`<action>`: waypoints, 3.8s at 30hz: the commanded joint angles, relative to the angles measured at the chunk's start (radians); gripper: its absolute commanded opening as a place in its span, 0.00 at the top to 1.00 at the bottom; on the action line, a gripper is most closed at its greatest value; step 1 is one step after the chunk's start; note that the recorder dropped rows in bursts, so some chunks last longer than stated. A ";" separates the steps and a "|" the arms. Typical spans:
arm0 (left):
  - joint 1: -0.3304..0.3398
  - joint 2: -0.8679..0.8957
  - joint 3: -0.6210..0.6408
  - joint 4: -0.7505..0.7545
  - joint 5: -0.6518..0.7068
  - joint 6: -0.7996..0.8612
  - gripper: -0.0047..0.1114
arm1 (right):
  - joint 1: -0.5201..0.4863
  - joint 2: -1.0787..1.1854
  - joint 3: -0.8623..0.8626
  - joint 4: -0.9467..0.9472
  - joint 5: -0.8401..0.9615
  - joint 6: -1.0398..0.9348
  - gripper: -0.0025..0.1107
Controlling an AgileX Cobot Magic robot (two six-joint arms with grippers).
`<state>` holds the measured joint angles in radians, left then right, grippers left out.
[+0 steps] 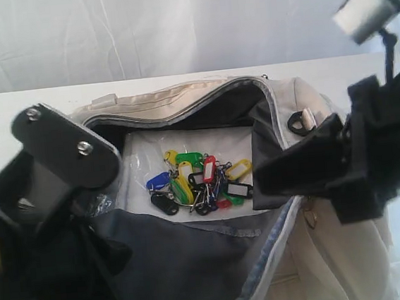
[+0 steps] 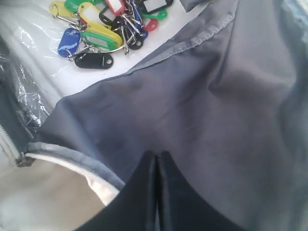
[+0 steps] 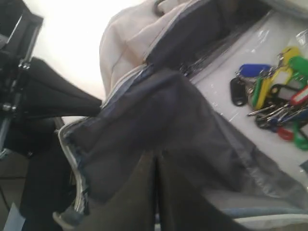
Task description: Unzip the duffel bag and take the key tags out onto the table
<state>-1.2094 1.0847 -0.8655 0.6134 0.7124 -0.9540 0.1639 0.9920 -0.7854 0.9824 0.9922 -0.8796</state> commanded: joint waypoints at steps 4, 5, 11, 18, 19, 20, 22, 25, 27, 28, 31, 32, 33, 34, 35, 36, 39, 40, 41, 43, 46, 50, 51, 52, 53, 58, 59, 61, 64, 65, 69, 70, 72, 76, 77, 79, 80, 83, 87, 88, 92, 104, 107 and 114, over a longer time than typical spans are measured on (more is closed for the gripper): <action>0.000 0.124 -0.003 0.043 0.025 -0.015 0.96 | 0.155 0.076 0.103 -0.001 -0.051 0.019 0.98; 0.001 0.133 -0.003 0.045 0.054 -0.015 0.96 | 0.173 0.090 0.107 -0.035 -0.044 0.070 0.98; 0.033 0.160 0.017 0.023 0.197 -0.012 0.96 | 0.235 0.115 0.107 -0.430 -0.017 0.500 0.98; 0.033 0.160 0.113 -0.043 0.203 -0.012 0.96 | 0.235 0.111 0.110 -0.615 0.039 0.684 0.98; 0.033 0.160 0.121 -0.056 0.203 -0.012 0.96 | 0.235 0.111 0.112 -0.643 0.039 0.706 0.98; 0.033 0.160 0.130 -0.063 0.201 -0.012 0.96 | 0.235 0.111 0.112 -0.672 0.035 0.730 0.98; 0.033 0.160 0.145 -0.082 0.199 -0.012 0.96 | 0.235 0.111 0.116 -0.711 0.024 0.762 0.98; 0.033 0.152 0.158 -0.089 0.226 0.002 0.96 | 0.235 0.111 0.136 -0.749 -0.010 0.769 0.98; 0.033 0.128 0.165 -0.089 0.235 0.018 0.96 | 0.235 0.111 0.149 -0.789 -0.022 0.799 0.98; 0.033 0.105 0.165 -0.089 0.238 0.029 0.96 | 0.235 0.111 0.149 -0.808 -0.020 0.813 0.98; 0.033 0.017 0.148 -0.089 0.260 0.059 0.96 | 0.235 0.105 0.143 -0.819 -0.005 0.824 0.98; 0.033 -0.016 0.133 -0.089 0.274 0.077 0.96 | 0.235 0.096 0.139 -0.817 -0.003 0.824 0.98; 0.033 -0.041 0.114 -0.089 0.285 0.093 0.96 | 0.235 0.083 0.131 -0.812 0.000 0.824 0.98; 0.033 -0.078 0.092 -0.086 0.303 0.121 0.96 | 0.235 0.066 0.118 -0.812 0.005 0.824 0.98; 0.033 -0.102 0.067 -0.080 0.312 0.139 0.96 | 0.235 0.050 0.103 -0.812 0.007 0.824 0.98; 0.033 -0.126 0.046 -0.073 0.317 0.162 0.96 | 0.235 0.030 0.081 -0.812 0.009 0.824 0.98; 0.033 -0.205 -0.028 -0.033 0.335 0.235 0.96 | 0.235 -0.020 -0.002 -0.832 0.003 0.824 0.98; 0.033 -0.223 -0.058 0.011 0.358 0.249 0.96 | 0.235 -0.031 -0.028 -0.846 -0.002 0.830 0.98; 0.033 -0.234 -0.078 0.047 0.391 0.257 0.96 | 0.235 -0.036 -0.047 -0.859 -0.012 0.835 0.98; 0.038 -0.238 -0.124 0.139 0.509 0.266 0.96 | 0.235 -0.039 -0.080 -0.892 -0.034 0.835 0.98; 0.083 -0.234 -0.162 0.132 0.509 0.407 0.96 | 0.235 -0.028 -0.091 -0.955 -0.083 0.835 0.98; 0.204 -0.234 -0.156 0.044 0.509 0.580 0.96 | 0.235 -0.013 -0.091 -1.013 -0.152 0.833 0.98; 0.250 -0.232 -0.146 0.042 0.503 0.595 0.96 | 0.235 -0.012 -0.091 -1.013 -0.170 0.833 0.98; 0.303 -0.223 -0.136 0.027 0.476 0.614 0.96 | 0.235 -0.012 -0.091 -1.013 -0.186 0.833 0.98; 0.349 -0.216 -0.126 0.002 0.452 0.638 0.96 | 0.235 -0.012 -0.091 -1.013 -0.190 0.833 0.98; 0.672 -0.138 -0.124 -0.408 0.212 0.935 0.96 | 0.235 -0.012 -0.091 -1.006 -0.130 0.833 0.98; 0.746 -0.107 -0.138 -0.529 0.175 0.988 0.96 | 0.235 -0.012 -0.091 -0.996 -0.091 0.833 0.98; 0.832 -0.030 -0.142 -0.765 0.176 1.173 0.96 | 0.235 -0.016 -0.091 -0.989 -0.019 0.833 0.98; 0.858 0.032 -0.142 -0.852 0.174 1.220 0.96 | 0.235 -0.019 -0.091 -0.948 0.048 0.839 0.98; 0.858 0.037 -0.142 -0.854 0.170 1.220 0.96 | 0.235 -0.027 -0.091 -0.928 0.068 0.839 0.98; 0.858 0.037 -0.135 -0.898 0.112 1.220 0.96 | 0.235 -0.044 -0.122 -0.827 0.024 0.833 0.98; 0.858 0.037 -0.119 -0.898 0.104 1.220 0.96 | 0.235 -0.026 -0.140 -0.817 0.008 0.833 0.98; 0.858 0.039 -0.090 -0.903 0.079 1.211 0.96 | 0.235 0.049 -0.204 -0.814 0.017 0.833 0.98; 0.858 0.039 -0.091 -0.929 0.083 1.211 0.96 | 0.256 0.194 -0.308 -0.793 0.010 0.824 0.98; 0.858 0.039 -0.091 -0.939 0.087 1.211 0.96 | 0.271 0.233 -0.343 -0.794 -0.004 0.811 0.98; 0.858 0.039 -0.091 -0.956 0.087 1.211 0.96 | 0.304 0.302 -0.387 -0.796 -0.040 0.795 0.98; 0.858 0.039 -0.091 -0.964 0.087 1.211 0.96 | 0.318 0.341 -0.408 -0.796 -0.065 0.789 0.98; 0.858 0.039 -0.091 -0.961 0.085 1.213 0.96 | 0.345 0.443 -0.447 -0.796 -0.132 0.766 0.98; 0.858 0.039 -0.091 -0.971 0.085 1.213 0.96 | 0.356 0.552 -0.468 -0.796 -0.169 0.653 0.98; 0.858 0.039 -0.091 -0.977 0.085 1.213 0.96 | 0.356 0.574 -0.470 -0.796 -0.174 0.618 0.98; 0.858 0.039 -0.091 -0.978 0.066 1.213 0.96 | 0.356 0.636 -0.472 -0.800 -0.238 0.503 0.98; 0.858 0.043 -0.091 -0.983 0.067 1.213 0.96 | 0.378 0.722 -0.469 -0.803 -0.231 0.008 0.65; 0.858 0.043 -0.091 -0.986 0.071 1.213 0.96 | 0.388 0.752 -0.469 -0.808 -0.236 -0.156 0.51; 0.858 0.043 -0.091 -0.986 0.071 1.213 0.96 | 0.393 0.825 -0.469 -0.839 -0.291 -0.211 0.46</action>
<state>-0.3524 1.1255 -0.9640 -0.3535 0.7701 0.2625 0.5562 1.7963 -1.2487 0.1708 0.7203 -1.0728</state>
